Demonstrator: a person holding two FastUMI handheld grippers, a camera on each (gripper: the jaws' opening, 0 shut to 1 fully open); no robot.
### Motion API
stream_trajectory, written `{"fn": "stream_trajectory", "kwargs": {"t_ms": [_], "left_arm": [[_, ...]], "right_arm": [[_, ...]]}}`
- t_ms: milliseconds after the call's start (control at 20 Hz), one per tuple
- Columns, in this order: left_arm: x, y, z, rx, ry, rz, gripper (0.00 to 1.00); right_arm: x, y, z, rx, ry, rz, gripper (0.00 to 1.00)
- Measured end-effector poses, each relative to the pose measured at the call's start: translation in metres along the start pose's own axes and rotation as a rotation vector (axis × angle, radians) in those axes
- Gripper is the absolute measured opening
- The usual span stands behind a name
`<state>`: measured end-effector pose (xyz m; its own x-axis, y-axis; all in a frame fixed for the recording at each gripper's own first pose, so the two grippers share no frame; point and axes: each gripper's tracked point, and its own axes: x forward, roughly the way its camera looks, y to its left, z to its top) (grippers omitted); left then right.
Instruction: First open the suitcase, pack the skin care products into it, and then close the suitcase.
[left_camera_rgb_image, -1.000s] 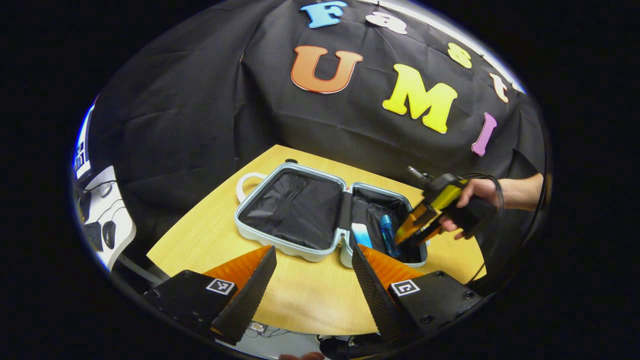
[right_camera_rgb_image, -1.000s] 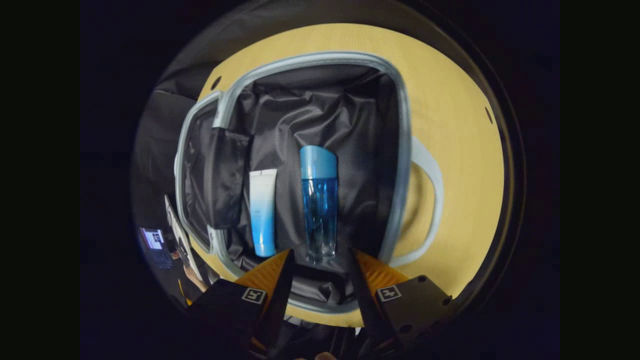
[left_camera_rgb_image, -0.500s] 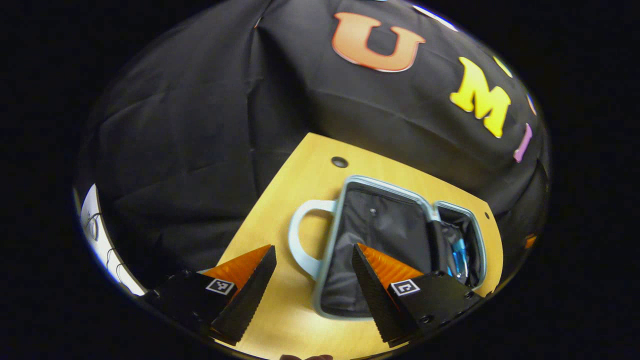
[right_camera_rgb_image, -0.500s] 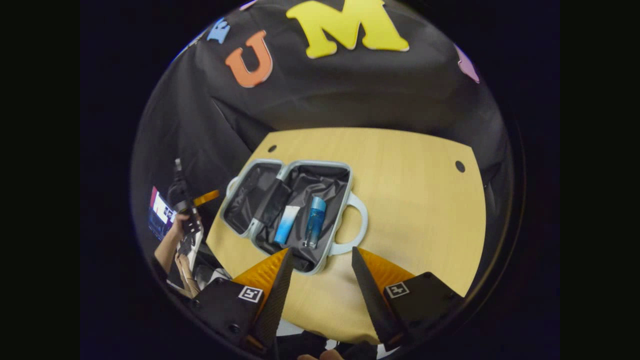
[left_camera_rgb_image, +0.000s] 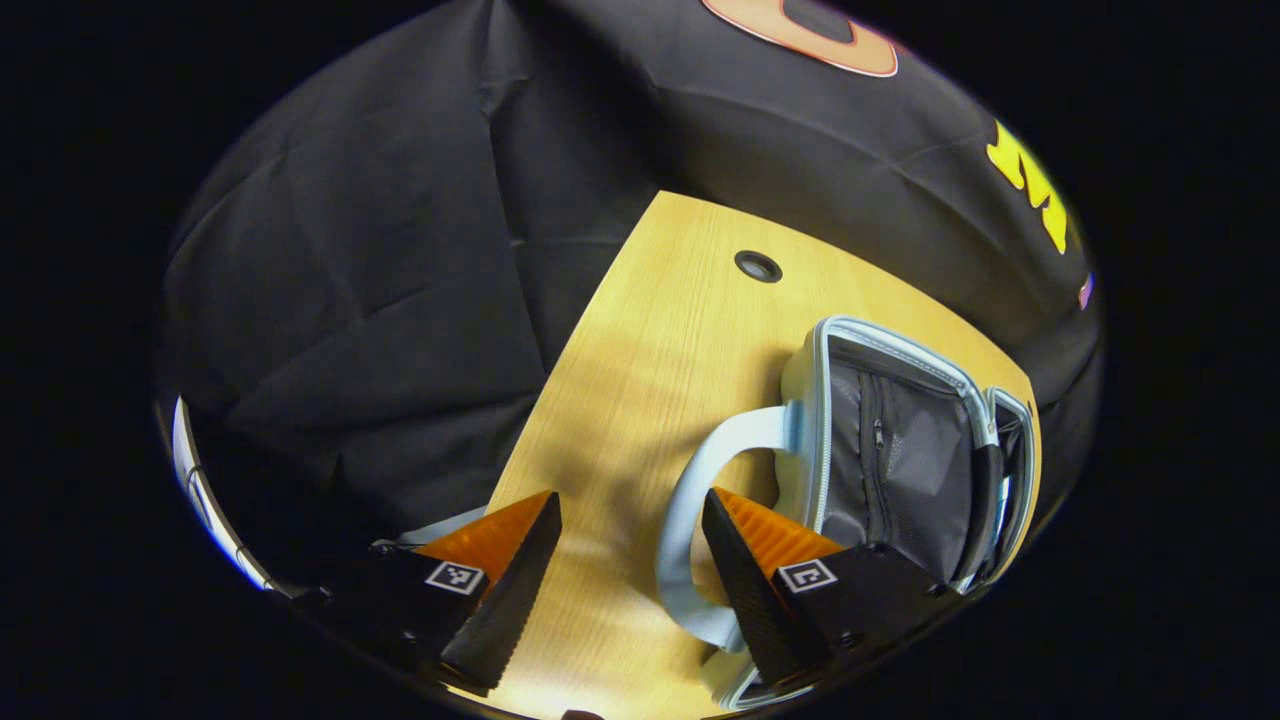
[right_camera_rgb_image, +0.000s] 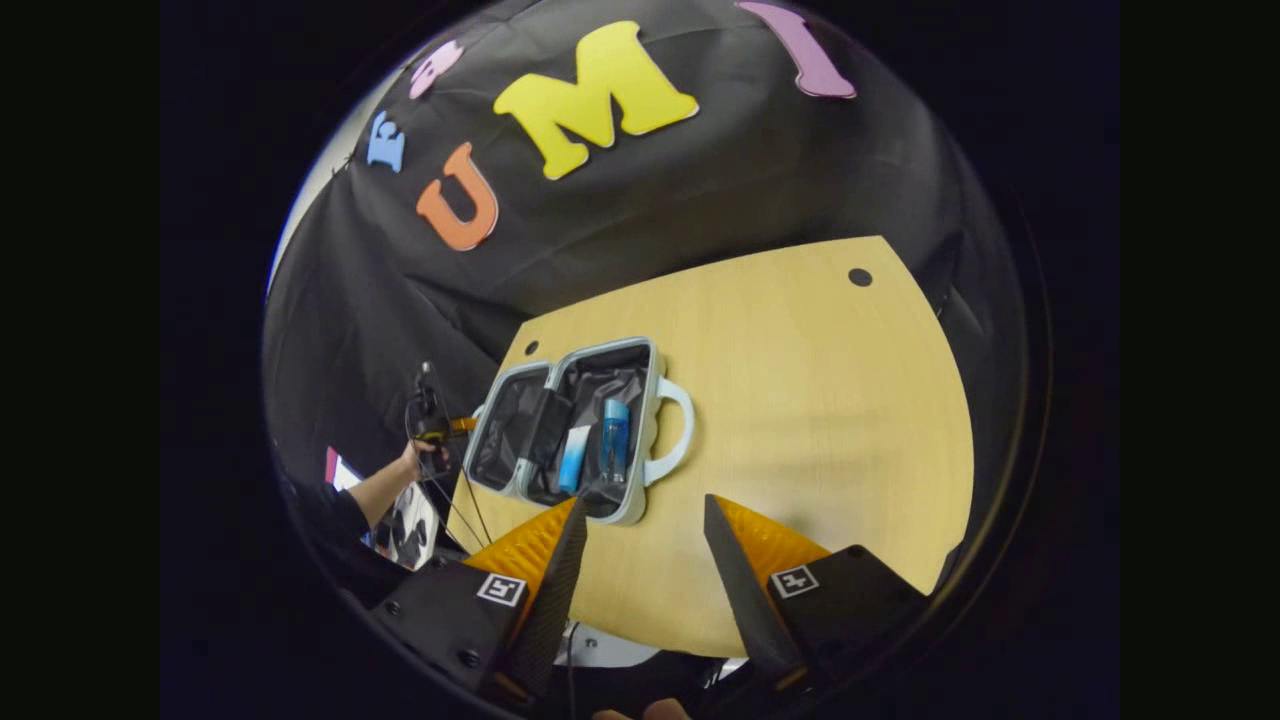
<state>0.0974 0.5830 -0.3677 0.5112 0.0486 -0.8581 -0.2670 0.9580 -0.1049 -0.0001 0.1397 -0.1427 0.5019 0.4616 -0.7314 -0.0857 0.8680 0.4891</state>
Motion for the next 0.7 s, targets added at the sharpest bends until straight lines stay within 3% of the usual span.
{"fn": "stream_trajectory", "kwargs": {"t_ms": [150, 400, 450, 700], "left_arm": [[0.006, 0.003, 0.003, 0.013, 0.007, 0.034, 0.75], [0.008, -0.011, 0.004, -0.004, -0.002, 0.026, 0.30], [0.008, -0.011, 0.004, 0.003, -0.006, 0.033, 0.25], [-0.015, -0.011, 0.024, 0.046, -0.077, 0.101, 0.18]], "right_arm": [[-0.002, -0.003, 0.002, -0.029, -0.022, -0.017, 0.71], [-0.007, -0.018, 0.001, -0.057, -0.069, -0.062, 0.71], [-0.009, -0.019, 0.002, -0.056, -0.078, -0.067, 0.71], [-0.016, -0.036, -0.008, -0.102, -0.083, -0.091, 0.71]]}}
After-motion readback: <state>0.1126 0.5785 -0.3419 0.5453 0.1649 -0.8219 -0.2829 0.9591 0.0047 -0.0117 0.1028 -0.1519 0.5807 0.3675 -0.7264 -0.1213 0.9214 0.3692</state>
